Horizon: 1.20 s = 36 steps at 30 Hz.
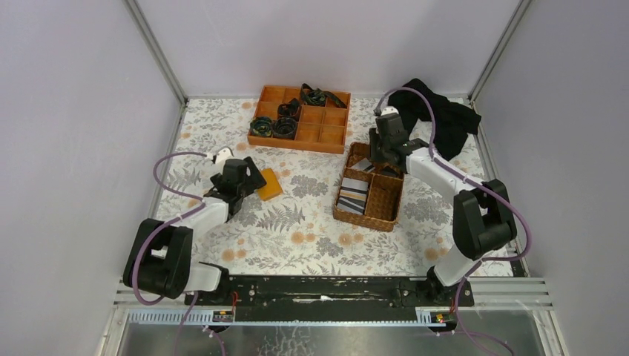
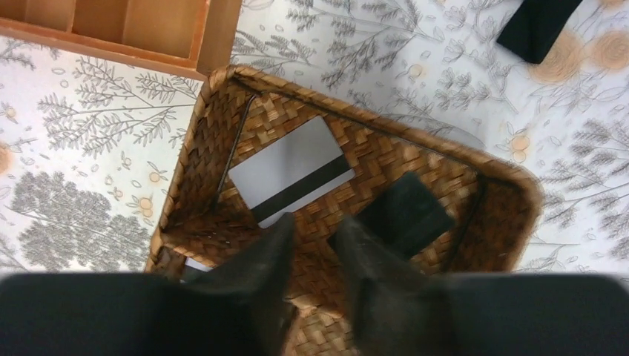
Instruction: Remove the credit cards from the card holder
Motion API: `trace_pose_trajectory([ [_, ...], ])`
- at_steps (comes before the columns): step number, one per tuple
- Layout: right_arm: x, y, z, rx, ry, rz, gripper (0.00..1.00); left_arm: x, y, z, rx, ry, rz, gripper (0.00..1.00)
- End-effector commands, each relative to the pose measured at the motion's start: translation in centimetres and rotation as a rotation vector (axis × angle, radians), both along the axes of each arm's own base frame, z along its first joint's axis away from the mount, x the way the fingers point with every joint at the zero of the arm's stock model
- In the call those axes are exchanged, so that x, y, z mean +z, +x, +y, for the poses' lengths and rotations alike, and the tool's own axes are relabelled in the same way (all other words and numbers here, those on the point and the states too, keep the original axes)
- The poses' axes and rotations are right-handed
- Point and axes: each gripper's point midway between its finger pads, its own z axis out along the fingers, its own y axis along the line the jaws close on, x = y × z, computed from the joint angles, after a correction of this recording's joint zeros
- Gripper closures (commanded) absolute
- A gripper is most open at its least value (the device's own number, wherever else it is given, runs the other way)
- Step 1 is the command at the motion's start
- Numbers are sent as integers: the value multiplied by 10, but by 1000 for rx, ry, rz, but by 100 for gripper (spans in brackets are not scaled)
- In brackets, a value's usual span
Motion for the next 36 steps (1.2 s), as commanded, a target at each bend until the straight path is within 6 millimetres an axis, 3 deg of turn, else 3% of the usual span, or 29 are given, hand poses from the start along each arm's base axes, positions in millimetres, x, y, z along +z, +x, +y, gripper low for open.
trace_pose_trajectory([
  [1, 17, 6, 25, 30, 21, -70, 85, 15, 15, -16, -32, -55, -68, 7],
  [3, 14, 4, 42, 64, 49, -68, 97, 12, 13, -15, -32, -34, -55, 14],
  [4, 13, 3, 47, 75, 62, -55, 96, 10, 12, -15, -33, -31, -49, 15],
  [6, -10, 3, 55, 88, 56, 11, 93, 9, 12, -17, -40, -33, -42, 19],
  [8, -16, 3, 63, 108, 65, 28, 78, 9, 13, -20, -52, -39, -40, 19],
  [9, -16, 4, 67, 116, 69, 24, 59, 9, 14, -21, -56, -38, -40, 18],
  [11, -11, 5, 77, 126, 106, 6, 36, 8, 13, -22, -61, -32, -35, 16],
  [13, -6, 10, 86, 142, 138, -10, 31, 6, 13, -22, -62, -30, -31, 14],
  [14, -6, 14, 89, 147, 139, -9, 32, 6, 14, -23, -65, -33, -30, 13],
  [18, -20, 27, 93, 140, 100, 21, 56, 6, 14, -29, -86, -35, -27, 12],
  [23, -28, 38, 84, 91, 35, 17, 74, 3, 11, -27, -88, -17, -11, 11],
  [25, -28, 47, 75, 58, -18, 5, 75, 4, 12, -28, -90, -19, -12, 10],
  [30, -12, 90, 52, -17, -69, -32, 66, 6, 12, -31, -98, -22, -18, 10],
  [36, 6, 139, 24, -97, -89, -82, 65, 14, 9, -33, -113, -25, -40, 11],
])
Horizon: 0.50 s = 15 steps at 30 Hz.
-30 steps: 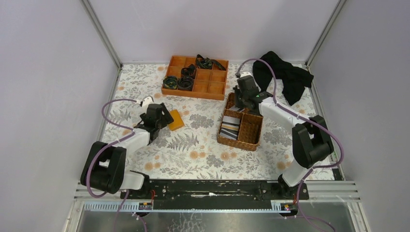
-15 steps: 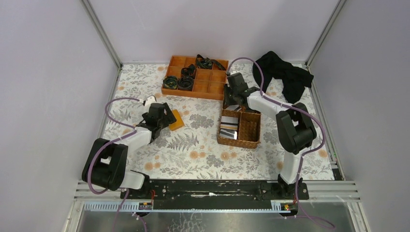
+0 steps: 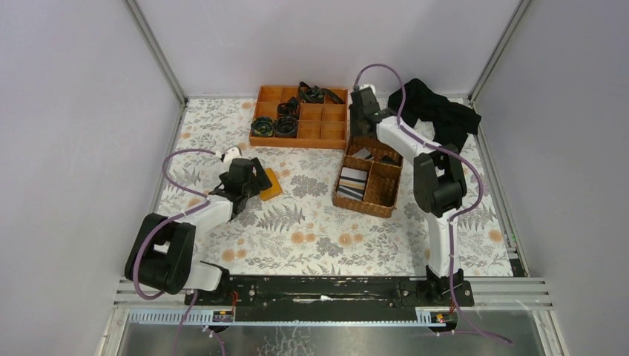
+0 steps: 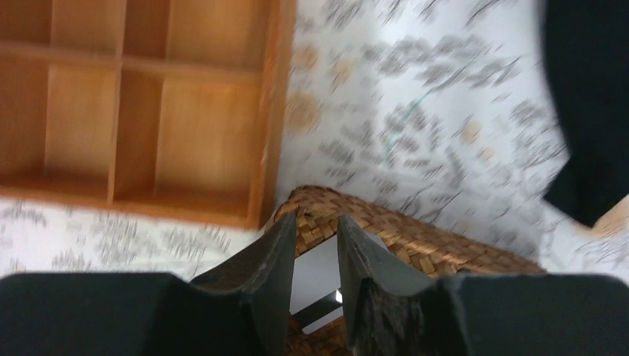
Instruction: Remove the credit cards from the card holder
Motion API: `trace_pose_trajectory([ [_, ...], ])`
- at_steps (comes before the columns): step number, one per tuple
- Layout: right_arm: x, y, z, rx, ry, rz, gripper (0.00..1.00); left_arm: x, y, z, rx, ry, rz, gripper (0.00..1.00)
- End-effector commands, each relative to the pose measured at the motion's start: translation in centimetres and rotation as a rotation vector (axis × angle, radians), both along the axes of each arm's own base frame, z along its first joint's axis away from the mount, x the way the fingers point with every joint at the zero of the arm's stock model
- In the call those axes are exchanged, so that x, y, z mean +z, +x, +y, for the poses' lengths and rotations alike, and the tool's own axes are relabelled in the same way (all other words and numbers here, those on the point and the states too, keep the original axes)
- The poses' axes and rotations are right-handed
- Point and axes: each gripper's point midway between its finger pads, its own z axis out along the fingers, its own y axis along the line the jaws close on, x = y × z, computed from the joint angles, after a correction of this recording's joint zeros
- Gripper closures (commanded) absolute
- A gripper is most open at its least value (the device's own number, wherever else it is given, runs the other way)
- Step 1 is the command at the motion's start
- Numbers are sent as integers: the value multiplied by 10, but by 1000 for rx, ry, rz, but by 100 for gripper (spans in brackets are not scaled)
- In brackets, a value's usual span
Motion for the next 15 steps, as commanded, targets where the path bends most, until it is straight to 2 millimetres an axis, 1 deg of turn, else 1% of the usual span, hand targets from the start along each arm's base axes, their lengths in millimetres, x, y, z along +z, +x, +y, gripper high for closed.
trace_pose_trajectory([
  [1, 41, 46, -29, -86, -34, -129, 65, 21, 7, -3, -12, 6, -67, 11],
  [2, 46, 46, -27, -83, -22, -134, 65, 22, 6, -1, -4, 12, -72, 11],
  [4, 60, 41, -15, -56, 23, -155, 65, 24, 6, 5, 19, 32, -81, 11],
  [6, 80, 27, 7, -13, 39, -210, 66, 24, 7, 8, 27, 45, -83, 9],
  [7, 89, 17, 20, 19, 43, -235, 65, 24, 8, 7, 26, 43, -85, 6],
  [8, 95, 3, 44, 78, 50, -245, 54, 25, 10, 6, 23, 38, -93, 3],
  [9, 98, -8, 62, 125, 60, -245, 38, 25, 12, 4, 19, 32, -98, 1],
  [10, 96, -18, 79, 169, 75, -235, 26, 26, 16, 4, 27, 28, -104, 0],
  [11, 92, -29, 95, 211, 104, -212, 22, 25, 19, 5, 40, 27, -101, 0],
  [12, 86, -39, 108, 246, 141, -183, 22, 25, 23, 7, 61, 28, -94, 0],
  [13, 79, -50, 122, 282, 184, -148, 30, 23, 26, 9, 83, 33, -79, 0],
  [14, 72, -59, 135, 310, 227, -121, 43, 21, 29, 12, 111, 42, -62, 2],
  [15, 68, -65, 143, 325, 246, -110, 55, 20, 31, 16, 142, 56, -50, 4],
])
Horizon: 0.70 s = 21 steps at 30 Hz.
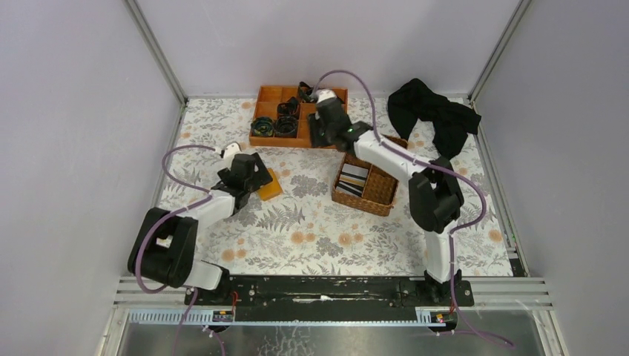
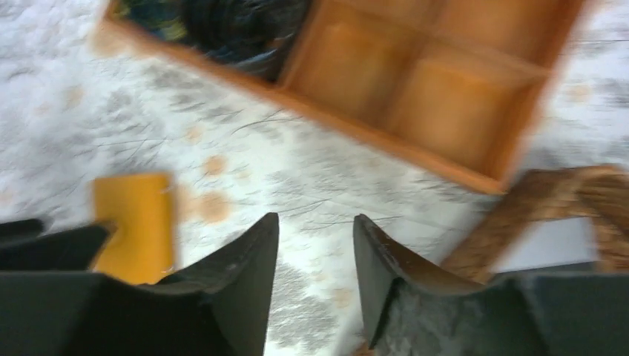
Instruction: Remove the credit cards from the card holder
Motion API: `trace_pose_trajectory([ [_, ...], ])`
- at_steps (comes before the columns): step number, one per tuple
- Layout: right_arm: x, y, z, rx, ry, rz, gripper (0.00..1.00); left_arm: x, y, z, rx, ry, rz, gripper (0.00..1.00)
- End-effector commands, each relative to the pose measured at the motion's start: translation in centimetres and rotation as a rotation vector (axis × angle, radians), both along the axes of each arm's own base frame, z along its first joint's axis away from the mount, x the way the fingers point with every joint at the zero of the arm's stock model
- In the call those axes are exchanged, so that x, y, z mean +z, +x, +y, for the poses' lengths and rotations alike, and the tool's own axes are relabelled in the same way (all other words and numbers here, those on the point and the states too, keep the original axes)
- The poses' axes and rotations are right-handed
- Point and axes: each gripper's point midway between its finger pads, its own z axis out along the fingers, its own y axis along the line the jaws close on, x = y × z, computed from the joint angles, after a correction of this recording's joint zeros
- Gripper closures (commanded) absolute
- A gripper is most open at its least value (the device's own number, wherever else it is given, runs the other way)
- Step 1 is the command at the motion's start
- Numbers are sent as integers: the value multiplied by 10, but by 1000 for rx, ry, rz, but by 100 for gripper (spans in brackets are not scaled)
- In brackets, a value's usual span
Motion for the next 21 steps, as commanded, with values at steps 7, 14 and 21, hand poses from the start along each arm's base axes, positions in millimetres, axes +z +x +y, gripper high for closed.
trace_pose_trajectory([
  [7, -14, -50, 44, 118, 124, 81, 82, -14, 31, 40, 242, 126, 99, 37],
  [14, -10, -56, 25, 90, 77, 53, 69, -40, 14, 11, 159, 88, 163, 48],
  [21, -13, -64, 18, 90, 78, 46, 59, -42, 8, -38, 44, 60, 162, 46],
])
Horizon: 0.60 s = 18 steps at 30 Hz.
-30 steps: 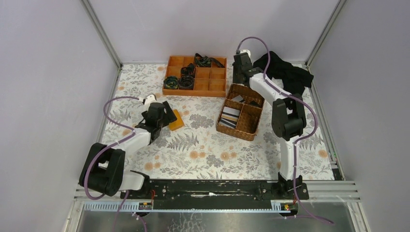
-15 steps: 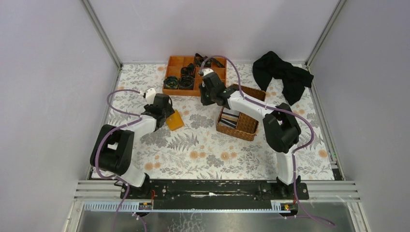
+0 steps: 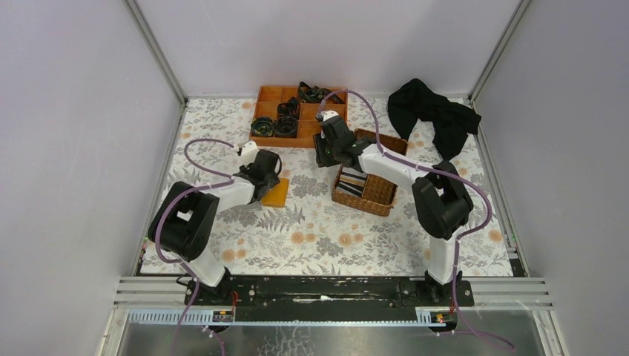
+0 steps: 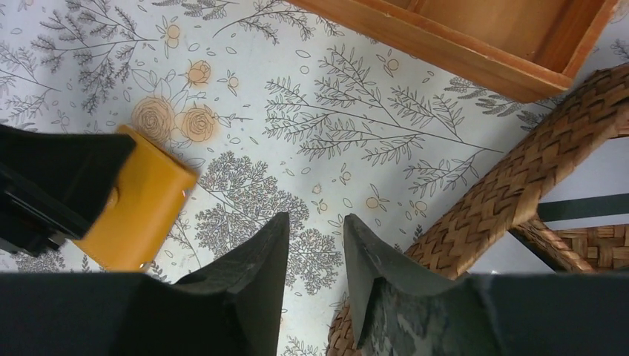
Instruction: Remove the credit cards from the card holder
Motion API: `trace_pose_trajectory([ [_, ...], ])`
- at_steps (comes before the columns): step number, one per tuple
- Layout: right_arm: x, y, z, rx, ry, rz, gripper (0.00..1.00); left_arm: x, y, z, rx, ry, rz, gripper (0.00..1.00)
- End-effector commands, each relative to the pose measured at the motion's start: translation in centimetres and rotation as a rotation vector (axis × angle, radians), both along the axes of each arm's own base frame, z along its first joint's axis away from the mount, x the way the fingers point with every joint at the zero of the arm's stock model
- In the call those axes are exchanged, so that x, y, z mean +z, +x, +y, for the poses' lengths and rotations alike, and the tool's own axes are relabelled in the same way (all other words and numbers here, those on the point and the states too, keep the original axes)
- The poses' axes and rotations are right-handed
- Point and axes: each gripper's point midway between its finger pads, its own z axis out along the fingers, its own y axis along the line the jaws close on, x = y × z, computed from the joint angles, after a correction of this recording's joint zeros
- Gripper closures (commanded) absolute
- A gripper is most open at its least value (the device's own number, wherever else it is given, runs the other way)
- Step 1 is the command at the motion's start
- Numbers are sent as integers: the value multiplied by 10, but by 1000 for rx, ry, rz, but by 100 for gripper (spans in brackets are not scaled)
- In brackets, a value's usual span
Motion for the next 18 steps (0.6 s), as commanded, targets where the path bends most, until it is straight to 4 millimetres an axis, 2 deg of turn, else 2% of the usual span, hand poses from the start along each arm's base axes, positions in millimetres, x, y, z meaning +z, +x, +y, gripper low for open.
trace_pose_trajectory([
  [1, 35, 5, -6, -30, 40, -103, 60, -11, -14, -26, -61, -25, 49, 46],
  [2, 36, 6, -11, -60, 34, -115, 61, -12, -15, -29, -69, -30, 52, 46],
  [4, 42, 8, -29, -150, 16, -161, 78, -9, -21, -33, -80, -38, 56, 46],
  [5, 53, 8, -39, -186, 19, -215, 88, -7, -26, -32, -81, -41, 54, 45],
  [6, 60, 6, -47, -202, 30, -270, 88, -2, -29, -31, -78, -47, 38, 44],
  [7, 75, 5, -51, -221, 87, -340, 83, 7, -30, -28, -74, -52, 8, 41],
  [8, 77, 2, -59, -267, 128, -360, 37, 15, -31, -26, -75, -56, -24, 36],
  [9, 77, 3, -66, -308, 186, -355, 5, 24, -31, -23, -74, -55, -61, 30],
  [10, 71, 2, -60, -256, 247, -303, 1, 33, -31, -21, -75, -53, -92, 24],
  [12, 62, -8, -28, -51, 332, -175, 15, 48, -30, -16, -67, -43, -135, 18],
  [14, 50, -17, -3, 50, 303, -129, 32, 53, -31, -13, -67, -32, -148, 17],
  [16, 50, -27, 10, 82, 299, -156, 53, 46, -34, -13, -80, -23, -130, 18],
  [18, 52, -32, 19, 92, 347, -146, 60, 32, -41, -15, -103, -31, -104, 20],
])
